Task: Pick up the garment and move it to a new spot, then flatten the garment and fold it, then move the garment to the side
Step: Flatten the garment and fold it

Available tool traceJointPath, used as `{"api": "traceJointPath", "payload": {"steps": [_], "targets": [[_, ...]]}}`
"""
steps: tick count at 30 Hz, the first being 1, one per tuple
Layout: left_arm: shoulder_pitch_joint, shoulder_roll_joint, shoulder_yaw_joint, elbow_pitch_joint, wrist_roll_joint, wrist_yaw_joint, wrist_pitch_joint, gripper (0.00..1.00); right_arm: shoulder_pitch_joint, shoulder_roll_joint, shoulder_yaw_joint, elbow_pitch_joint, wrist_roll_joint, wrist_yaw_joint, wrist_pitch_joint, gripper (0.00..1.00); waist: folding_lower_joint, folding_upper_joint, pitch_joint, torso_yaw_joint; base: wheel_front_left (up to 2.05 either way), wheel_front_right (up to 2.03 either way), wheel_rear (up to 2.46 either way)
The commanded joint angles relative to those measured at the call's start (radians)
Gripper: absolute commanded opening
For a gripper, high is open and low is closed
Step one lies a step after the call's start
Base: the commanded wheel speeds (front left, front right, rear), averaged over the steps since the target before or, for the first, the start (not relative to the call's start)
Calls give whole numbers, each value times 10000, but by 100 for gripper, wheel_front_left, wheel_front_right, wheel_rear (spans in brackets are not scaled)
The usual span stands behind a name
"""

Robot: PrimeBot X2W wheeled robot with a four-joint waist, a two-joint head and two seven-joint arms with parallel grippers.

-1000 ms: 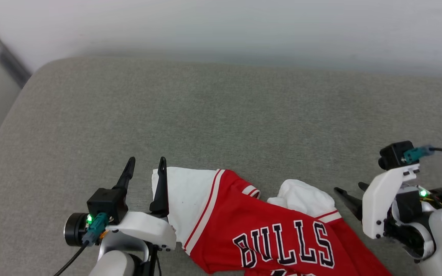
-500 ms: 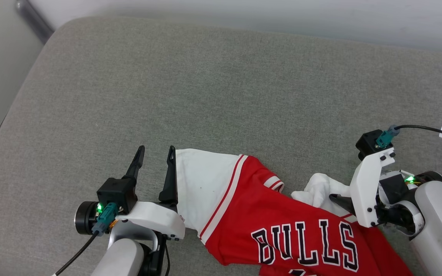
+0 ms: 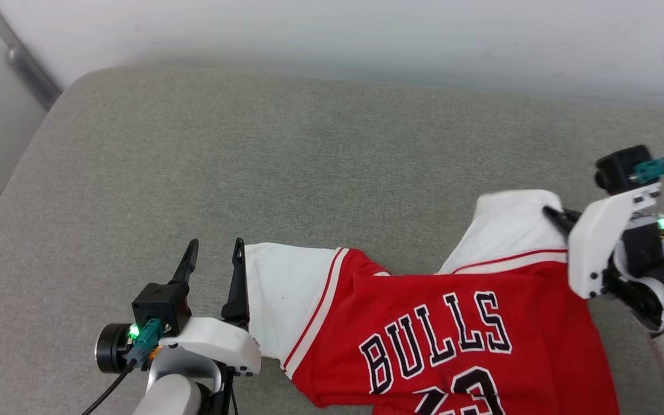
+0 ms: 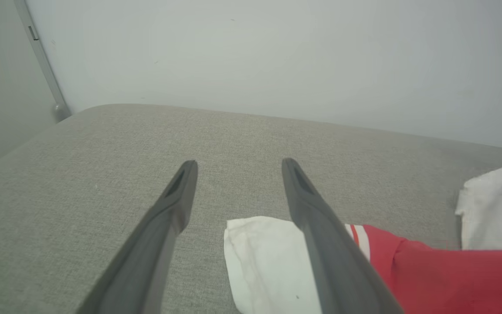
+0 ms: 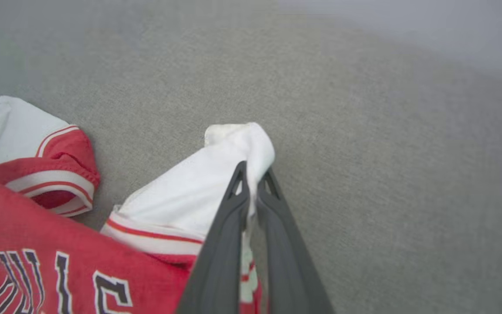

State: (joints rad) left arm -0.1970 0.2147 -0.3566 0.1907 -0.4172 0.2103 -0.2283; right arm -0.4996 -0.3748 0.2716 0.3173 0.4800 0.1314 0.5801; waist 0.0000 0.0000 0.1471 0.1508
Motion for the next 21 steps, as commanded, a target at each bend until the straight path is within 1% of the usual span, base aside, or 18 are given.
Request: {"api": "traceJointPath", "payload": {"steps": [1,6,9,12,13,14,15,18,21], "targets": [[114,70,7,-45,-17,30,22,100,339,-20,-436,-32,-229,-14,-178,0,0,0,-264,-274,0,0,0],[436,189,-15,-199,-56,147,204,100,2004,676,-2818,-197,-979,-12,-652,0,0,0,-613,-592,0,0,0],[549,211,-84,-257,-77,163,311,100,3424,1450,-4087,-257,-1389,-11,-655,0,0,0,-763,-590,0,0,0],[668,263,-114,-280,-101,165,403,100,4676,2372,-4926,-179,-1635,-11,-616,0,0,0,-909,-584,0,0,0],[703,275,-115,-282,-130,182,462,100,4972,2554,-5089,-152,-1655,-11,-569,7,0,0,-933,-585,0,0,0],[724,273,-97,-295,-194,184,487,100,5220,2701,-5135,-120,-1746,-11,-580,45,0,0,-971,-605,0,0,0],[749,303,-80,-312,-199,202,512,100,5456,2885,-5165,-70,-1746,-14,-607,100,0,0,-1016,-631,0,0,0],[895,328,-107,-315,-261,167,584,100,5768,3120,-5253,-277,-1774,-14,-1153,100,0,0,-1222,-623,0,0,0],[1012,410,-91,-321,-331,181,631,100,5714,3157,-5437,-766,-2045,-12,-2235,100,0,0,-1454,-641,0,0,0]]}}
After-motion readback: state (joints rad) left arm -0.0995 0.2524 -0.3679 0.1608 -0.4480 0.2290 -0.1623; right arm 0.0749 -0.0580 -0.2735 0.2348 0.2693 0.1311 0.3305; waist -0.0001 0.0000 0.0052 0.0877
